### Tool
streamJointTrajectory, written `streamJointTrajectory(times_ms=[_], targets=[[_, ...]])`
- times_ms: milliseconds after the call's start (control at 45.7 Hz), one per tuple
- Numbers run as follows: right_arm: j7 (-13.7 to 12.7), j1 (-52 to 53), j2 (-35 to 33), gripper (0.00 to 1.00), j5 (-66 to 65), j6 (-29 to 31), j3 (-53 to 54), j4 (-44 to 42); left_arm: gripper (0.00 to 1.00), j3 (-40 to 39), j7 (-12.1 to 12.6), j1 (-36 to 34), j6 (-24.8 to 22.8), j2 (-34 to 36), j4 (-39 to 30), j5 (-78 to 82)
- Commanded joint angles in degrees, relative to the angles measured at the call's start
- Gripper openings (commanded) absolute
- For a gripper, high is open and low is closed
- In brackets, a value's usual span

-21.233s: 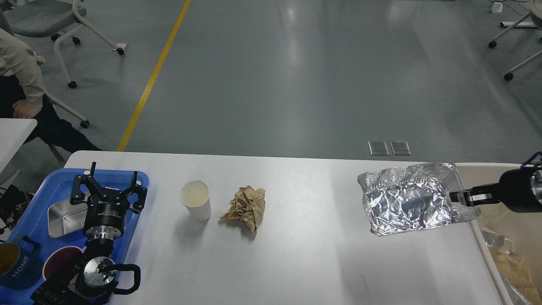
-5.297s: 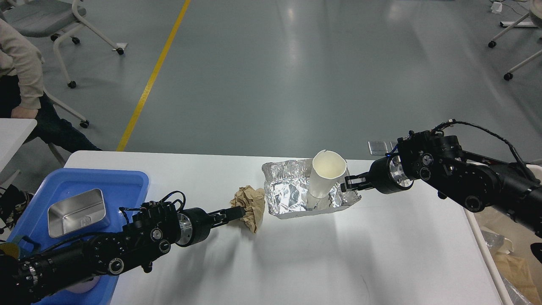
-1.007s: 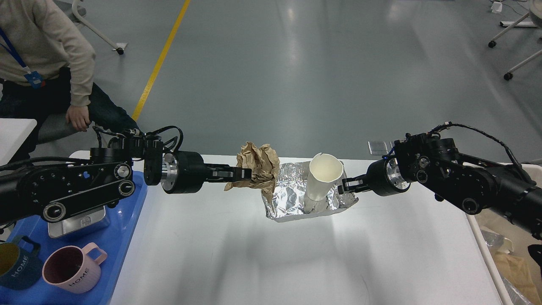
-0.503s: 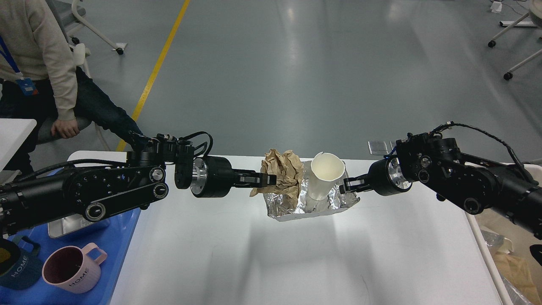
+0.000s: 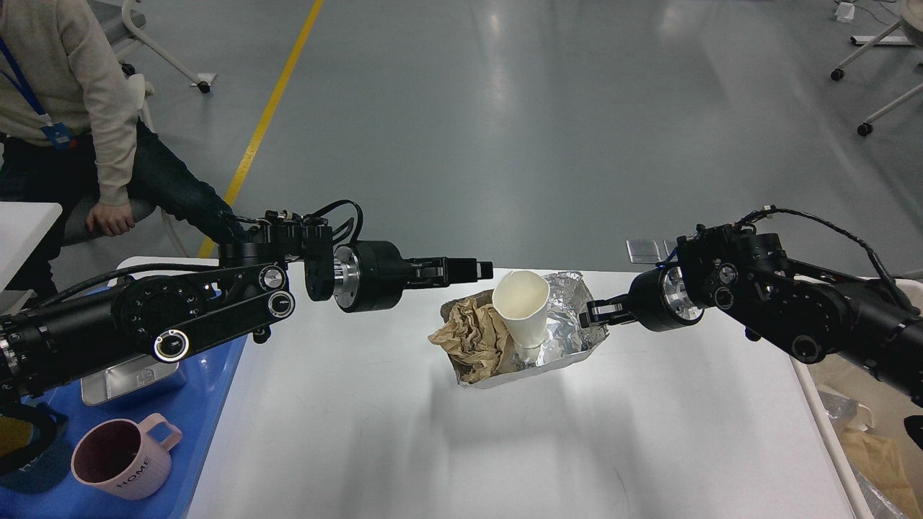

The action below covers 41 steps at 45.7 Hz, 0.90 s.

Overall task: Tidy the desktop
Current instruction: 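Lift the crumpled paper and drop it onto the foil tray, then carry the foil tray with the right gripper and tip it into the bin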

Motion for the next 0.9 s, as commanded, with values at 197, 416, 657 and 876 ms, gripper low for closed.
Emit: streamJointTrajectory(times_ms=[197, 416, 657, 876], targets=[[0.4, -0.1, -1.0, 0.00, 3.4, 0.5, -0.3, -1.6, 0.96, -8.8, -0.7, 6.2, 10.6, 1.1, 2.8, -2.5], [0.5, -0.9, -4.1, 0.00, 7.5, 0.4, -0.1, -2.1, 0.96, -24.6, -0.6, 14.2, 11.2, 1.9, 3.0, -13.2], [0.5, -1.2, -9.5, 0.00, 14.7, -0.2, 0.4, -2.3, 0.96, -33.7, -0.7, 21.7, 10.5, 3.4, 3.3, -30.7], [0.5, -2.1, -15.7, 0.00, 22.3, -2.2, 0.6, -3.4, 0.96, -37.1, -1.0, 27.3, 10.2, 4.6, 3.4, -39.7]])
